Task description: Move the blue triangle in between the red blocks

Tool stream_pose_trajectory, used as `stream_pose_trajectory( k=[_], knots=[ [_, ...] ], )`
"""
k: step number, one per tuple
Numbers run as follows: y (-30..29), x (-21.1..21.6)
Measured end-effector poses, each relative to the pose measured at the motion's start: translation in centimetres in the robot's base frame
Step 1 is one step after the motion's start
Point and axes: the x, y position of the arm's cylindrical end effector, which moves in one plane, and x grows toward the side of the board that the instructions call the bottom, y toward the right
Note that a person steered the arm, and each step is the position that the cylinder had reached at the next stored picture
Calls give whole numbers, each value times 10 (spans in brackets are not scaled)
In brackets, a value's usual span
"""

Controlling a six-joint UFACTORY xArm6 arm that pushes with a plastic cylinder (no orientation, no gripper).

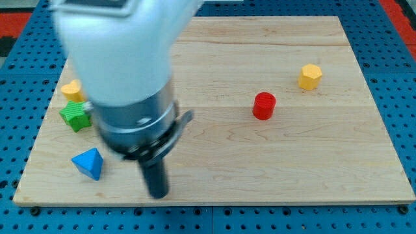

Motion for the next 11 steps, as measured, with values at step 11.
stream_pose_trajectory(
  k=[11],
  knots=[
    [-3, -147]
  ],
)
